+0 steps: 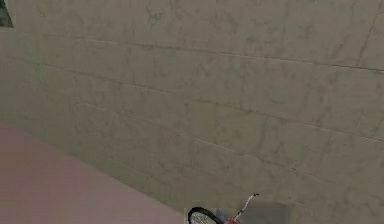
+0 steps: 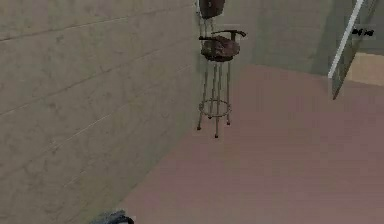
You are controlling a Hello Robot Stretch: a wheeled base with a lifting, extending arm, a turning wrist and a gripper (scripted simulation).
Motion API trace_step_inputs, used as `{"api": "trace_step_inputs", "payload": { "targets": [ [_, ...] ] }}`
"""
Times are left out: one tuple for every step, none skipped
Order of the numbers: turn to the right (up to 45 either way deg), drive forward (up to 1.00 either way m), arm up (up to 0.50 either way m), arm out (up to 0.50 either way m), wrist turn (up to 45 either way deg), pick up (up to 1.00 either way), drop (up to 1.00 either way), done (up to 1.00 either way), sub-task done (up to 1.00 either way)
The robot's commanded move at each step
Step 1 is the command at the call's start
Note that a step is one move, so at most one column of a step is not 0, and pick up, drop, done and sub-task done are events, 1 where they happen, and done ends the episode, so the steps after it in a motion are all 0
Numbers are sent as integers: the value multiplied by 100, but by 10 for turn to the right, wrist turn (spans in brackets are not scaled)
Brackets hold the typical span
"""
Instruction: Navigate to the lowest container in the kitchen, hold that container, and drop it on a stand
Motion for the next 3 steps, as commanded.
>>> {"api": "trace_step_inputs", "payload": {
  "targets": [
    [-450,0,0,0,0,0,0,0,0],
    [-120,0,0,0,0,0,0,0,0],
    [0,75,0,0,0,0,0,0,0]
  ]
}}
